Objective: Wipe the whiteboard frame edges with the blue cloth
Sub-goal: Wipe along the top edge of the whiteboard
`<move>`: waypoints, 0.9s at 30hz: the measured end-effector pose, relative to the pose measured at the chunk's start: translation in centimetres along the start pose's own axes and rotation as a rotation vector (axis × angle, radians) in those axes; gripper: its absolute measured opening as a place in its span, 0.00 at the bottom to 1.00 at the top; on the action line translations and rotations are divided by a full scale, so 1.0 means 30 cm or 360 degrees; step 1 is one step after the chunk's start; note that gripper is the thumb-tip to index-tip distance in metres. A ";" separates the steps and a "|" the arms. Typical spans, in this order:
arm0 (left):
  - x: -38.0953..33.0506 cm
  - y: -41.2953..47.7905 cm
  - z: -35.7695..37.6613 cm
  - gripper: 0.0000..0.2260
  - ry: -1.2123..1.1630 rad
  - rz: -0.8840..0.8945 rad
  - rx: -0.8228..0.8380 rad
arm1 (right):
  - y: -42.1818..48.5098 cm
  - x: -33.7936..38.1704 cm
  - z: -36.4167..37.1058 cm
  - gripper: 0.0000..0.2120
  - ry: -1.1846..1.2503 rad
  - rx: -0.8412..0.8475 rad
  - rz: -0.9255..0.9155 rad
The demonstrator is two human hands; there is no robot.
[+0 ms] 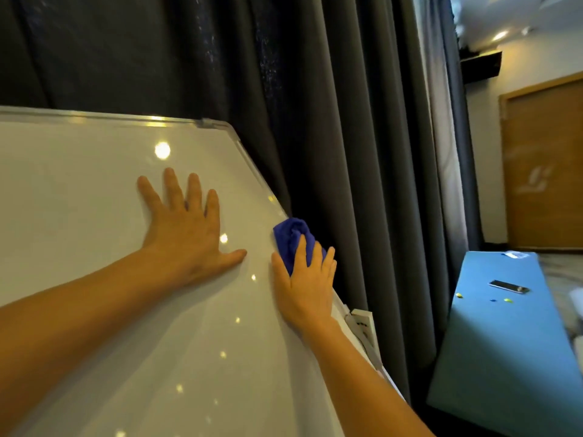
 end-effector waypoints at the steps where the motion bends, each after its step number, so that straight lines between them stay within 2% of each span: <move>1: -0.018 -0.002 -0.001 0.56 -0.0008 0.0004 0.0001 | -0.048 -0.049 -0.005 0.38 -0.0028 0.0019 0.0046; 4: -0.121 -0.004 0.005 0.57 -0.0036 0.0115 0.0006 | -0.182 -0.204 -0.022 0.41 -0.0060 0.0102 0.0222; 7: -0.249 -0.022 0.015 0.52 -0.0018 0.0287 -0.0016 | -0.247 -0.263 -0.019 0.43 0.0013 0.0199 0.0306; 10: -0.302 -0.032 0.026 0.50 0.0046 0.0314 -0.0016 | -0.181 -0.162 0.000 0.41 0.0191 0.0298 0.0250; 13: -0.303 -0.027 0.040 0.43 0.0046 0.0302 -0.0067 | -0.155 -0.059 0.018 0.38 0.0227 0.0287 0.0121; 15: -0.293 -0.024 0.044 0.41 0.0014 0.0293 -0.0067 | -0.221 -0.098 0.033 0.35 0.0264 0.0242 0.0118; 17: -0.301 -0.033 0.040 0.44 0.0010 0.0318 -0.0054 | -0.353 -0.201 0.032 0.33 0.0325 0.0183 0.0178; 20: -0.359 -0.073 0.046 0.52 0.0031 0.0397 0.0016 | -0.574 -0.433 0.004 0.33 0.0282 0.0122 0.0414; 24: -0.468 -0.152 0.051 0.55 0.0016 0.0575 0.0046 | -0.738 -0.751 -0.054 0.31 0.0234 0.0071 0.1104; 26: -0.532 -0.205 0.064 0.53 0.0039 0.0706 0.0068 | -0.695 -0.766 -0.046 0.31 0.0302 0.0076 0.1289; 27: -0.562 -0.233 0.073 0.52 0.0062 0.0755 0.0082 | -0.644 -0.728 -0.022 0.33 0.0338 0.0109 0.1244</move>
Point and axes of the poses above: each hand's wrist, its own y-axis towards the middle knuckle, its own z-axis out of the palm, x = y × z, the point moved 9 cm from there along y, towards the middle knuckle, and after that the axes turned 2 degrees about y, right-handed, at the moved point
